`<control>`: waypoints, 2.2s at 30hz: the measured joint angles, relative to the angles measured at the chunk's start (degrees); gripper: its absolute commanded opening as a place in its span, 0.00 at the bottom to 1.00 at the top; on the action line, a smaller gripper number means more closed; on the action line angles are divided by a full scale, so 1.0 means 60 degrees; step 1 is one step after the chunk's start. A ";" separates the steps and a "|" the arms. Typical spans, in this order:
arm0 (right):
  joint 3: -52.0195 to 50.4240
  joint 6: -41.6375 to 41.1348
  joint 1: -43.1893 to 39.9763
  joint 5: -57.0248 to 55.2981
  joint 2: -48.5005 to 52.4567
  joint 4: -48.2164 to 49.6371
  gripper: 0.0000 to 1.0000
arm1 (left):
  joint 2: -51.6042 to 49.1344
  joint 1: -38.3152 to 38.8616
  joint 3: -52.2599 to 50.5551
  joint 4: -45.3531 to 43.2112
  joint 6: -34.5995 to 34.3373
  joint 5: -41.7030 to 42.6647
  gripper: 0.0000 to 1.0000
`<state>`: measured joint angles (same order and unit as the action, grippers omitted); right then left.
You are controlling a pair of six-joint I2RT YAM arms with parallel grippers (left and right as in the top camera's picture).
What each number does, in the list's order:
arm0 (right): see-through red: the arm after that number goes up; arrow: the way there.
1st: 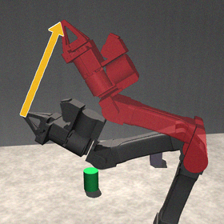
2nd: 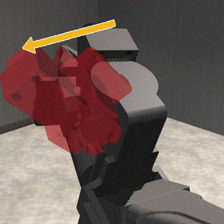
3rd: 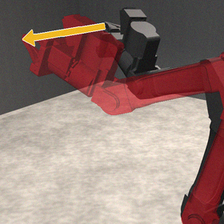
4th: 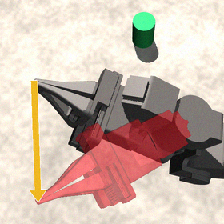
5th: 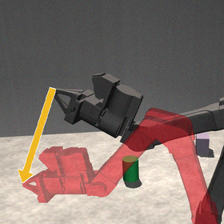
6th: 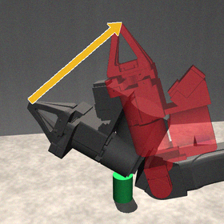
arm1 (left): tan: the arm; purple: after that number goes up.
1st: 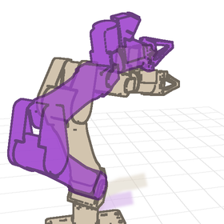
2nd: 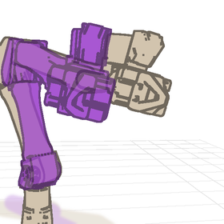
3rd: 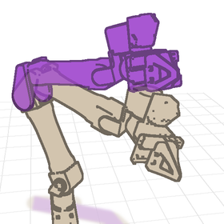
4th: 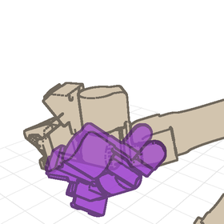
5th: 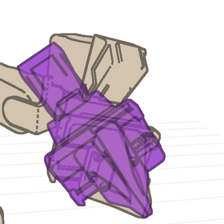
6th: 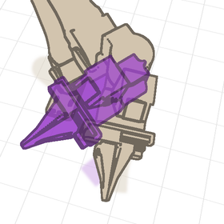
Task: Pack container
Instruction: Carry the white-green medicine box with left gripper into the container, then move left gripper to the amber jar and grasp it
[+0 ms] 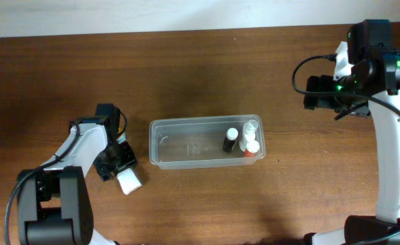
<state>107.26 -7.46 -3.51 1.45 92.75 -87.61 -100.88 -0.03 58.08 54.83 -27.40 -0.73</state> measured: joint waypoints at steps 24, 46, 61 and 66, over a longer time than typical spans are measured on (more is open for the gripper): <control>-0.0007 -0.0007 0.0000 0.0018 0.0000 0.0004 0.88 | 0.3391 0.2102 0.3093 0.0390 0.2812 -0.0146 0.36; -0.0007 0.0000 0.0000 0.0018 0.0000 0.0004 0.88 | -0.0004 0.5435 0.3140 -0.0415 0.7136 -0.0138 0.72; -0.0007 0.0098 0.0000 0.0018 0.0000 0.0029 0.87 | 0.2656 0.2616 0.3592 0.0240 0.4590 -0.1555 0.99; -0.0007 0.0106 0.0000 0.0022 0.0000 0.0029 0.87 | 0.2127 0.0732 0.3606 0.0244 0.3865 -0.1075 1.00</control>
<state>107.22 -6.83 -3.51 1.58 92.75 -87.44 -88.12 4.36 79.72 56.29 -4.21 -7.18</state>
